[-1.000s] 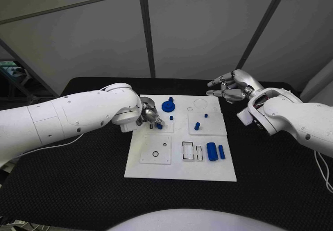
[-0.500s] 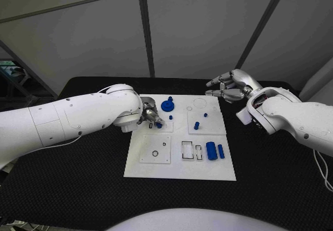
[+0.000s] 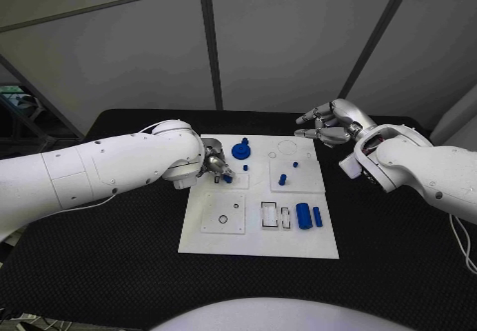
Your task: Assemble the parts on the task board
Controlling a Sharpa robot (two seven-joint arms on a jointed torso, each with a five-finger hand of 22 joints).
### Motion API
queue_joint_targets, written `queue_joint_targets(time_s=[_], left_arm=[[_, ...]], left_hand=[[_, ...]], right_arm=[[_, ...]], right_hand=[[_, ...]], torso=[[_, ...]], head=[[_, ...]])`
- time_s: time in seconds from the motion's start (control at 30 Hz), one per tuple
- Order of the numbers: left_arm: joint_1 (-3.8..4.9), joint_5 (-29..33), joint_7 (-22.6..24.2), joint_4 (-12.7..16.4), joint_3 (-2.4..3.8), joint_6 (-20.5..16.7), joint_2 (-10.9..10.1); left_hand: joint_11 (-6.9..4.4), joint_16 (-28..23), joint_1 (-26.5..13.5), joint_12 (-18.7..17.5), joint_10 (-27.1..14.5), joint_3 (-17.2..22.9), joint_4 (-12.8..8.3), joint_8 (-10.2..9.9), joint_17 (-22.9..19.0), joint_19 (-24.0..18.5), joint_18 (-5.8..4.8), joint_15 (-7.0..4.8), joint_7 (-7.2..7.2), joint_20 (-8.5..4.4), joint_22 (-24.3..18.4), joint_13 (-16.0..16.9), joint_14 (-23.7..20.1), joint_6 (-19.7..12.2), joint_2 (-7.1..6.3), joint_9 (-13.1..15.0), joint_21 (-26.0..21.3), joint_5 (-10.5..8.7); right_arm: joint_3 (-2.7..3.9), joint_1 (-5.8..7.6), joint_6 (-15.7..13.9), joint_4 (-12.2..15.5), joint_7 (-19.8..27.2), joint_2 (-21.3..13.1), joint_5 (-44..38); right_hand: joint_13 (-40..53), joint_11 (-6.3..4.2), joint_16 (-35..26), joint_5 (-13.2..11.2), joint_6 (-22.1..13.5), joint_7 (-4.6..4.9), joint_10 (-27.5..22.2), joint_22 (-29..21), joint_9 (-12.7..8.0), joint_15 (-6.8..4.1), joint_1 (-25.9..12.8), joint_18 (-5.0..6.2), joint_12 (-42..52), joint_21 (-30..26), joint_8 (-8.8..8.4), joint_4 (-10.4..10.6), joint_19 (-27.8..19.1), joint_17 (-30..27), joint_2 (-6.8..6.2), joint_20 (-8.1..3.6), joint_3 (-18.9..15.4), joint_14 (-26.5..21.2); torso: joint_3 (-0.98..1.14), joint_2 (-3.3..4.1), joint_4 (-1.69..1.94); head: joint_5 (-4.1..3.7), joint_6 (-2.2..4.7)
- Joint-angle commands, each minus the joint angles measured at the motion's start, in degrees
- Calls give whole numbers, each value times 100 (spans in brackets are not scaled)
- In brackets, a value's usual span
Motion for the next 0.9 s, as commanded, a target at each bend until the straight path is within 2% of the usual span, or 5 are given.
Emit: queue_joint_targets(time_s=[0.03, 0.5, 0.9], left_arm=[[5, -63, -51, 9, 3, 20, 1], [-5, -64, -72, -26, 3, 94, 35], [-8, -64, -97, -59, 3, 154, 57]], left_hand=[[2, -25, -65, -3, 33, 916, -872, 21, 1243, 32, -108, -32, -24, -1, 1, -5, 505, -33, 16, 13, 36, 10], [1, -25, -84, -21, 26, 953, -884, 32, 1243, 32, -108, -32, -24, -2, 1, -29, 505, -34, 2, 24, 34, 10], [-27, -25, -329, 12, 80, 844, -837, 112, 1245, 59, -116, -50, -71, -14, 51, -24, 506, 61, -141, 68, 52, 0]], right_arm=[[4, 8, 54, 0, 20, 7, -28], [4, 8, 82, -6, 14, 21, -28], [4, 8, 95, -4, 10, 24, -28]], right_hand=[[-8, 1, -19, 35, -29, -9, -57, -7, -7, -39, -48, 61, -35, -34, 35, 10, -32, -8, 31, 2, -20, 196], [-8, 1, -19, 35, -29, -9, -57, -7, -7, -39, -48, 61, -35, -34, 35, 10, -32, -8, 31, 2, -20, 196], [-12, 1, -24, 36, -27, -10, -58, -16, -7, -39, -55, 63, -37, -42, 40, 17, -35, -11, 33, 1, -25, 196]], torso=[[3, 3, -5], [1, 0, -4], [4, 0, -2]], head=[[8, -2], [1, -31], [-6, -50]])
